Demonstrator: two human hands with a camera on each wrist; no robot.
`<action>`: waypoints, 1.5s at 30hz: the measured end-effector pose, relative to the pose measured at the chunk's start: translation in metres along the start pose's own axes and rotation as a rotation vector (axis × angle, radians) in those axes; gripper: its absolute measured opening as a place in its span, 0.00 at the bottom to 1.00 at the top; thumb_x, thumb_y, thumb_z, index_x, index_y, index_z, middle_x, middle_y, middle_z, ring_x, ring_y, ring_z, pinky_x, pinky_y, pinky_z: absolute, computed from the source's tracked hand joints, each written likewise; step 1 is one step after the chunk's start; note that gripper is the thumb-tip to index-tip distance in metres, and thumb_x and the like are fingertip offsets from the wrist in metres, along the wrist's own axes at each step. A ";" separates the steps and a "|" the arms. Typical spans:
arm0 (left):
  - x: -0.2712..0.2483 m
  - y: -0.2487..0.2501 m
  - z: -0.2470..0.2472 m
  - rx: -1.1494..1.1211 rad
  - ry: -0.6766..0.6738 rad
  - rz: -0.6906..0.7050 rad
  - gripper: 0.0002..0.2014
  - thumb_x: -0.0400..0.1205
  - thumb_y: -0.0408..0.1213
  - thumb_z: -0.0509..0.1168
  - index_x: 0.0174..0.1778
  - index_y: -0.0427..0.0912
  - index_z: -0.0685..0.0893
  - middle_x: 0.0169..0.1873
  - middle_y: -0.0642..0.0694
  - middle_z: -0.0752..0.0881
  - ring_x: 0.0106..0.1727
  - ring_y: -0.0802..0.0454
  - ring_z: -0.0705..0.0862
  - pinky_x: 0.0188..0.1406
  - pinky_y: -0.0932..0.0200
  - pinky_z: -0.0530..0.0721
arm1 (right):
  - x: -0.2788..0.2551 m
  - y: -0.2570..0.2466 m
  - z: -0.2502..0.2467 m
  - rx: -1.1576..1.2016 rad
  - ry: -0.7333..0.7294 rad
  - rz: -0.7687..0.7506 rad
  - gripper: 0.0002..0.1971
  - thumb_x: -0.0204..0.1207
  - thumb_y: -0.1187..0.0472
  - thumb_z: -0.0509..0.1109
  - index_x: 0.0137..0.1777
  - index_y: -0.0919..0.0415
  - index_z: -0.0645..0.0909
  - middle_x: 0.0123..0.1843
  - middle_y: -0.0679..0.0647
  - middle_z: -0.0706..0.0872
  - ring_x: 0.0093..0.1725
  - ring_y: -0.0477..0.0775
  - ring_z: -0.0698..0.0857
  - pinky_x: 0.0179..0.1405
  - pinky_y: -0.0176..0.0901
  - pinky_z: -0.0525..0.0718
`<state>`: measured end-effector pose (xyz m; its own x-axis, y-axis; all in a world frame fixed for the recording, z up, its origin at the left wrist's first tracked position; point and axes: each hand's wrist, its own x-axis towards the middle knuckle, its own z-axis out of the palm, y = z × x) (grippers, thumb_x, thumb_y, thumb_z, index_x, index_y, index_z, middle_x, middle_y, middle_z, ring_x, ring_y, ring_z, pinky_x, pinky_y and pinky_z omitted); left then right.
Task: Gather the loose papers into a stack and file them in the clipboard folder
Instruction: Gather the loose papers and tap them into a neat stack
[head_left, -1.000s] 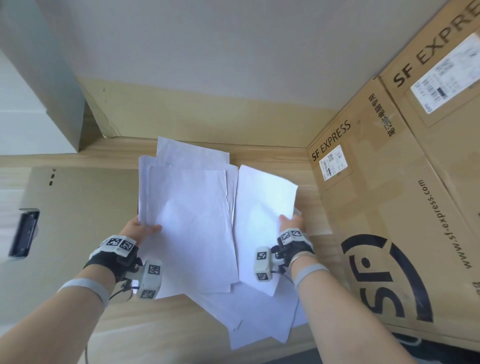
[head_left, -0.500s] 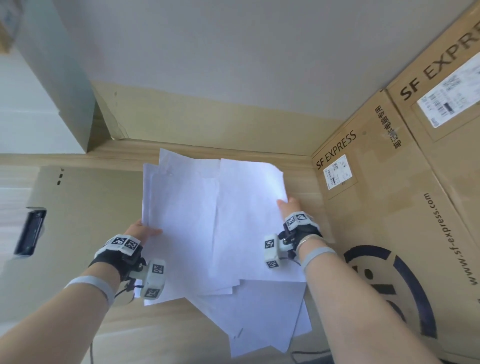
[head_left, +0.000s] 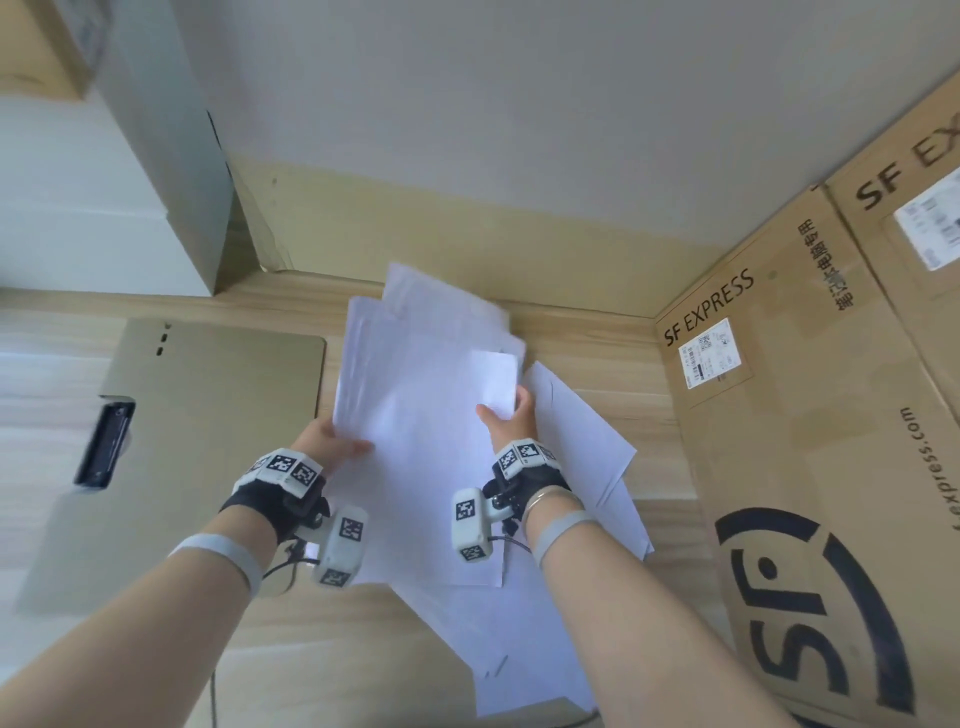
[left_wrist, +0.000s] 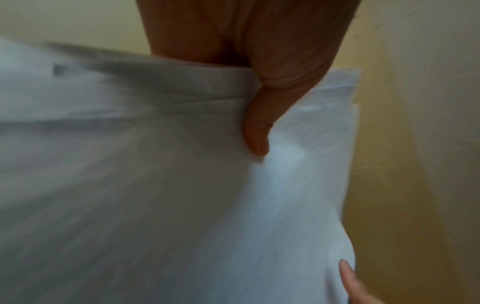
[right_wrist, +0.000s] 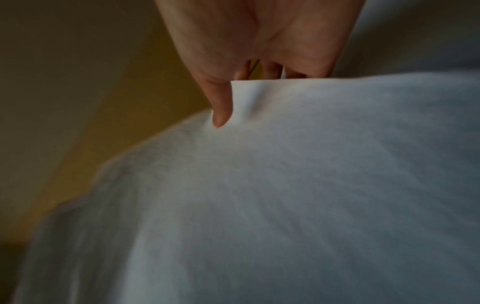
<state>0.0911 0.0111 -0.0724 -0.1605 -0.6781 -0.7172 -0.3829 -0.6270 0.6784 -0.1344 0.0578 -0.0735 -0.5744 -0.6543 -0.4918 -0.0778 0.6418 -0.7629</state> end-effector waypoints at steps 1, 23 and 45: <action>-0.003 0.007 -0.001 -0.035 -0.003 0.037 0.15 0.73 0.24 0.71 0.55 0.30 0.82 0.51 0.28 0.86 0.52 0.32 0.86 0.61 0.34 0.81 | -0.002 -0.003 -0.006 0.115 0.019 0.016 0.41 0.68 0.62 0.75 0.78 0.60 0.58 0.68 0.54 0.75 0.66 0.52 0.78 0.70 0.52 0.76; -0.094 0.137 -0.014 -0.312 0.087 0.792 0.13 0.64 0.57 0.70 0.44 0.63 0.81 0.43 0.58 0.83 0.53 0.43 0.78 0.63 0.43 0.75 | -0.046 -0.093 -0.065 0.260 -0.084 -0.447 0.16 0.62 0.76 0.79 0.43 0.60 0.81 0.39 0.43 0.85 0.31 0.24 0.84 0.36 0.21 0.83; -0.060 0.102 -0.012 -0.073 -0.015 0.534 0.14 0.67 0.28 0.77 0.45 0.45 0.83 0.43 0.48 0.86 0.48 0.45 0.85 0.56 0.50 0.81 | -0.066 -0.122 -0.080 0.517 -0.044 -0.729 0.11 0.69 0.52 0.69 0.52 0.47 0.77 0.36 0.43 0.87 0.42 0.45 0.82 0.52 0.42 0.75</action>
<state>0.0726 -0.0168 0.0413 -0.3283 -0.9047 -0.2715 -0.1801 -0.2222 0.9582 -0.1523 0.0550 0.0854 -0.4935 -0.8507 0.1813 -0.0282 -0.1928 -0.9808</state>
